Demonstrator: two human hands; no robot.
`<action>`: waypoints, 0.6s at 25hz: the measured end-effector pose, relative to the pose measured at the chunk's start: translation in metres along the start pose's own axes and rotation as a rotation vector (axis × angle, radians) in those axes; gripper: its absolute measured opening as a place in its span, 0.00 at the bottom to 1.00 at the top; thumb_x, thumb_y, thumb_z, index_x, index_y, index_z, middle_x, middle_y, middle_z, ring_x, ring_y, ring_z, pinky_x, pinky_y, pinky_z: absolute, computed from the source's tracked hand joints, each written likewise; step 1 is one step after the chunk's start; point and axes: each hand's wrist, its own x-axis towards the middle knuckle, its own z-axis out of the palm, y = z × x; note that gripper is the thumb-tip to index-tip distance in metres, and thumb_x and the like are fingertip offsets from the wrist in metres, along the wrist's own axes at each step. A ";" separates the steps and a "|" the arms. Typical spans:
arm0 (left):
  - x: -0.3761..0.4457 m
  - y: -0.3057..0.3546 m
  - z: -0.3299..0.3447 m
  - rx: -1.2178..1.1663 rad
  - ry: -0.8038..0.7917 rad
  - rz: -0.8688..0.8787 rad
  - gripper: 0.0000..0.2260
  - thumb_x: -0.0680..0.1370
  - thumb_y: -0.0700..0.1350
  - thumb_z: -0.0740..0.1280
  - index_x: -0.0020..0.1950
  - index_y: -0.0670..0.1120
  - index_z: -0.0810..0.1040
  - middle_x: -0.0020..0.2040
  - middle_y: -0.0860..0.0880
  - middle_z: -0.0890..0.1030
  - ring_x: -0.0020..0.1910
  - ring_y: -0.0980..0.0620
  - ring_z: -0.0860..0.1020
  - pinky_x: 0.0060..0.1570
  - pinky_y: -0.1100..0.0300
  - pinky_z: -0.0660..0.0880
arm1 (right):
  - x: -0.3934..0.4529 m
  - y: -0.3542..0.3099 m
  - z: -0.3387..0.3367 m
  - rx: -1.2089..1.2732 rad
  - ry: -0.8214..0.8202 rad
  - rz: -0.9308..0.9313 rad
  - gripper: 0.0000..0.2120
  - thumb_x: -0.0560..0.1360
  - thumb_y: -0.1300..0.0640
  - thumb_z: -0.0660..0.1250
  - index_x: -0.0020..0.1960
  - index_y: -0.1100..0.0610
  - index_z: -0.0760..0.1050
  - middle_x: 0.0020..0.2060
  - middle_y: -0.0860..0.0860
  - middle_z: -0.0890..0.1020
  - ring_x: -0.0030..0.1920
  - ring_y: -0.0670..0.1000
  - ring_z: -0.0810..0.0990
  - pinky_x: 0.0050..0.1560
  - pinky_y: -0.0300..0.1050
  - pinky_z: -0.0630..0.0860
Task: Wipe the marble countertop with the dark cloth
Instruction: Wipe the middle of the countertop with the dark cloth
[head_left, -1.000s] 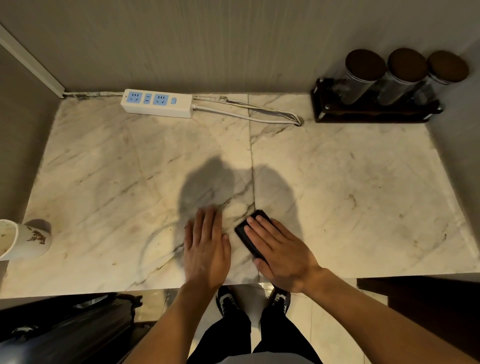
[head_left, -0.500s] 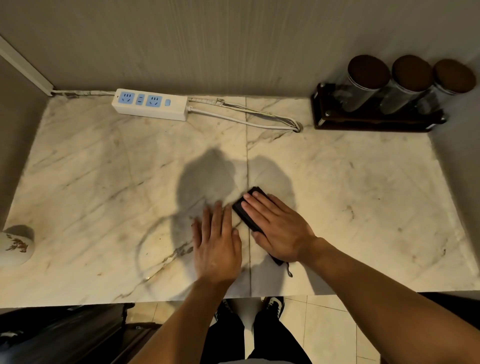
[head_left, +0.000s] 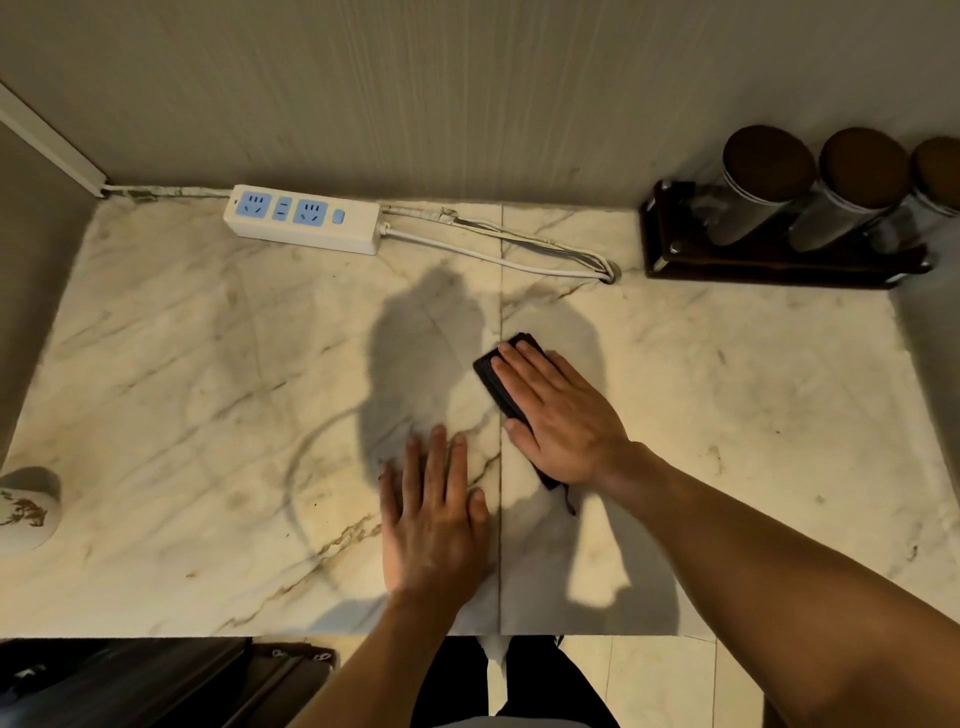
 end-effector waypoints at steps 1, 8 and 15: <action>0.001 0.000 0.000 0.001 -0.005 -0.005 0.26 0.78 0.54 0.53 0.76 0.49 0.58 0.77 0.48 0.57 0.77 0.46 0.50 0.72 0.41 0.51 | 0.006 0.003 -0.001 -0.001 -0.004 0.017 0.33 0.78 0.44 0.52 0.77 0.57 0.48 0.78 0.54 0.52 0.77 0.52 0.47 0.75 0.52 0.50; 0.001 0.001 -0.003 0.006 0.022 0.005 0.26 0.77 0.53 0.56 0.75 0.49 0.62 0.76 0.48 0.59 0.76 0.46 0.54 0.72 0.40 0.53 | 0.045 0.017 -0.006 0.078 0.041 0.235 0.32 0.79 0.45 0.49 0.78 0.57 0.44 0.78 0.53 0.48 0.77 0.51 0.43 0.76 0.50 0.43; 0.001 0.001 -0.006 0.003 0.013 -0.006 0.27 0.76 0.53 0.56 0.75 0.49 0.63 0.76 0.48 0.62 0.75 0.45 0.57 0.72 0.41 0.53 | 0.050 0.003 -0.001 0.208 0.181 0.748 0.31 0.79 0.48 0.48 0.77 0.61 0.44 0.78 0.58 0.49 0.77 0.56 0.45 0.76 0.53 0.44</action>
